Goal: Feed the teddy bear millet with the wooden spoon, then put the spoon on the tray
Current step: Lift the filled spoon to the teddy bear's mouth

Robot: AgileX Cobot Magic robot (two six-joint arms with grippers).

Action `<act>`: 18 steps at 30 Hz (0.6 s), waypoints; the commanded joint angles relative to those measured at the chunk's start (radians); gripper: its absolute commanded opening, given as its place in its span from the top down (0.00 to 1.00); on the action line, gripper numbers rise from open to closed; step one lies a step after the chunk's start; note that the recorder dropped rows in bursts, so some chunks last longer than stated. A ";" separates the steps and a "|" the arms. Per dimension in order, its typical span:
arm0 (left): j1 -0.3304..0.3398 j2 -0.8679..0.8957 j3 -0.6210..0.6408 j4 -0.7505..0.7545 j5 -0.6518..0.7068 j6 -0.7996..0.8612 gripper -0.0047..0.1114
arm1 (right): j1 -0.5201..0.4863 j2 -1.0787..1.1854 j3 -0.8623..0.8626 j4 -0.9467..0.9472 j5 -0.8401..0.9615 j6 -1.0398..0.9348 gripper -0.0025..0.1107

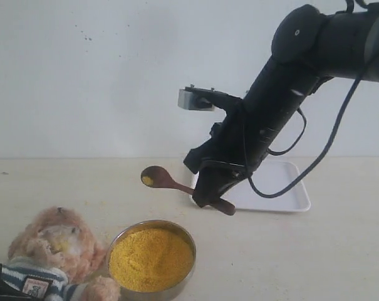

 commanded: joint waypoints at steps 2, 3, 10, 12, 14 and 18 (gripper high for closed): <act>-0.003 -0.007 0.003 -0.037 0.051 0.003 0.93 | 0.103 -0.020 0.001 0.012 0.002 0.005 0.98; -0.003 -0.007 0.003 -0.037 0.051 0.003 0.93 | 0.138 -0.020 0.001 0.012 0.002 -0.011 0.98; -0.003 -0.007 0.003 -0.039 0.061 0.007 0.93 | 0.255 -0.020 0.001 -0.001 -0.044 -0.133 0.98; -0.003 -0.007 0.003 -0.041 0.061 0.007 0.93 | 0.284 -0.018 0.001 -0.086 -0.086 -0.133 0.98; -0.003 -0.007 0.003 -0.041 0.061 0.007 0.93 | 0.351 -0.016 0.001 -0.253 -0.164 -0.091 0.98; -0.003 -0.007 0.003 -0.041 0.063 0.007 0.93 | 0.465 -0.016 0.001 -0.488 -0.263 0.034 0.98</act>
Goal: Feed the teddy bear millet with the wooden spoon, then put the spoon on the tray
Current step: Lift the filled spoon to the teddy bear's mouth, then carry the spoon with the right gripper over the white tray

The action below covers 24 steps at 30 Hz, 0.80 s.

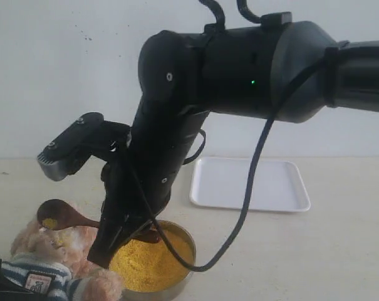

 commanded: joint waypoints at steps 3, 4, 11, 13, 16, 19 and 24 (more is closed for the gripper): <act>-0.003 -0.007 0.003 -0.017 0.025 0.008 0.93 | 0.069 -0.009 0.001 -0.248 -0.001 0.133 0.98; -0.003 -0.007 0.003 -0.017 0.025 0.013 0.93 | 0.084 -0.009 0.001 -0.294 0.011 0.138 0.98; -0.003 -0.007 0.003 -0.017 0.028 0.020 0.93 | 0.200 -0.009 0.023 -0.586 0.012 0.321 0.98; -0.003 -0.007 0.003 -0.017 0.031 0.020 0.93 | 0.208 -0.009 0.107 -0.602 0.018 0.361 0.98; -0.003 -0.007 0.003 -0.023 0.031 0.020 0.93 | 0.208 -0.065 0.210 -0.601 -0.167 0.478 0.98; -0.003 -0.007 0.003 -0.034 0.020 0.043 0.93 | 0.203 -0.153 0.210 -0.629 -0.202 0.493 0.98; -0.003 -0.007 0.003 -0.036 0.022 0.058 0.93 | 0.114 -0.270 0.353 -0.589 -0.276 0.528 0.98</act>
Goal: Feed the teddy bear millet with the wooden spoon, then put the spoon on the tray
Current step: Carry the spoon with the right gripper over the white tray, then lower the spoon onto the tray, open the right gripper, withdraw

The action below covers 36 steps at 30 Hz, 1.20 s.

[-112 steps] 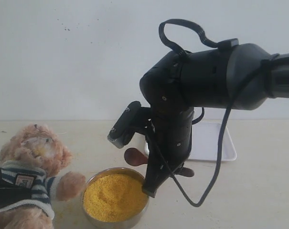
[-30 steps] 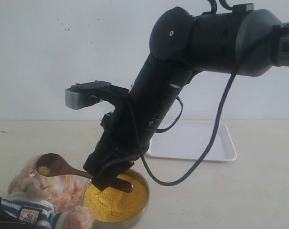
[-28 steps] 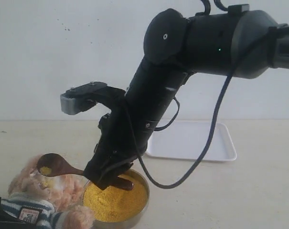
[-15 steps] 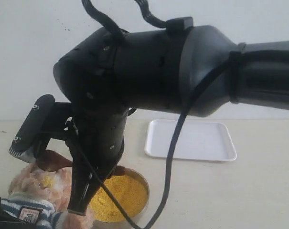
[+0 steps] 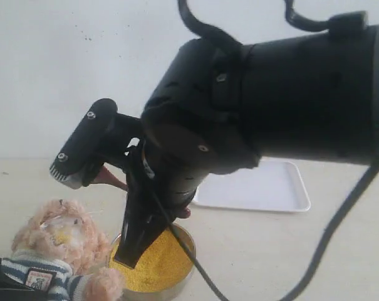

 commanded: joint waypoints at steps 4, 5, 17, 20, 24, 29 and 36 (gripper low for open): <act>-0.003 -0.007 0.003 -0.105 0.028 0.051 0.93 | -0.212 -0.297 0.257 0.024 -0.227 0.149 0.98; -0.003 -0.007 0.003 -0.138 0.025 0.070 0.93 | -0.283 -0.330 0.265 0.029 -0.236 0.183 0.98; -0.003 0.036 -0.101 -0.338 -0.123 0.255 0.93 | -0.628 -0.295 0.228 0.600 -0.044 -0.262 0.98; -0.003 0.137 -0.162 -0.338 -0.049 0.217 0.93 | -0.630 -0.064 -0.001 0.600 0.003 -0.262 0.98; -0.003 0.222 -0.221 -0.338 0.079 0.224 0.93 | -0.752 0.314 -0.379 0.611 0.117 -0.260 0.98; -0.003 0.238 -0.223 -0.338 0.085 0.276 0.93 | -0.778 0.536 -0.415 0.620 -0.101 -0.342 0.98; -0.003 0.238 -0.223 -0.338 0.101 0.276 0.93 | -0.778 0.657 -0.415 0.618 -0.288 -0.348 0.98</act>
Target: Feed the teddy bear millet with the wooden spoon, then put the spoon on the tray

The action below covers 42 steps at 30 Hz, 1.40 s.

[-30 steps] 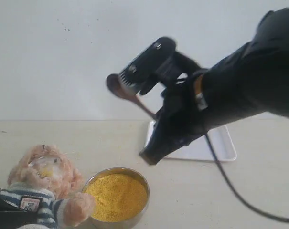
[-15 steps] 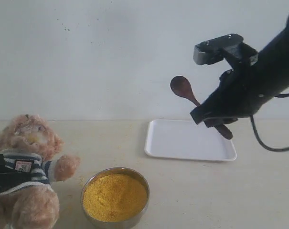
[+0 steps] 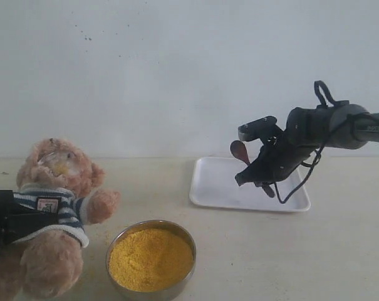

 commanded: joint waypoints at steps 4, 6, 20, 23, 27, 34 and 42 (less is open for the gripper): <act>-0.003 -0.002 -0.005 -0.012 0.040 0.007 0.93 | -0.004 0.046 -0.007 -0.002 -0.027 -0.012 0.98; -0.003 -0.002 -0.005 -0.012 0.040 0.007 0.93 | -0.004 0.046 -0.007 -0.002 -0.028 -0.008 0.88; -0.003 -0.002 -0.005 -0.011 0.040 0.122 0.93 | -0.004 -0.259 0.036 -0.142 0.345 0.259 0.74; -0.003 -0.002 -0.005 -0.011 0.040 0.122 0.93 | -0.037 -0.403 0.255 -0.440 0.268 0.492 0.98; -0.003 -0.002 -0.005 -0.012 0.040 0.122 0.93 | -0.225 -0.799 0.800 -0.418 -0.274 0.577 0.98; -0.003 -0.002 -0.005 -0.012 0.040 0.122 0.93 | -0.253 -1.466 1.313 -0.360 -0.716 0.721 0.98; -0.003 -0.002 -0.005 -0.012 0.040 0.160 0.93 | -0.252 -1.962 1.570 -0.358 -0.678 0.908 0.98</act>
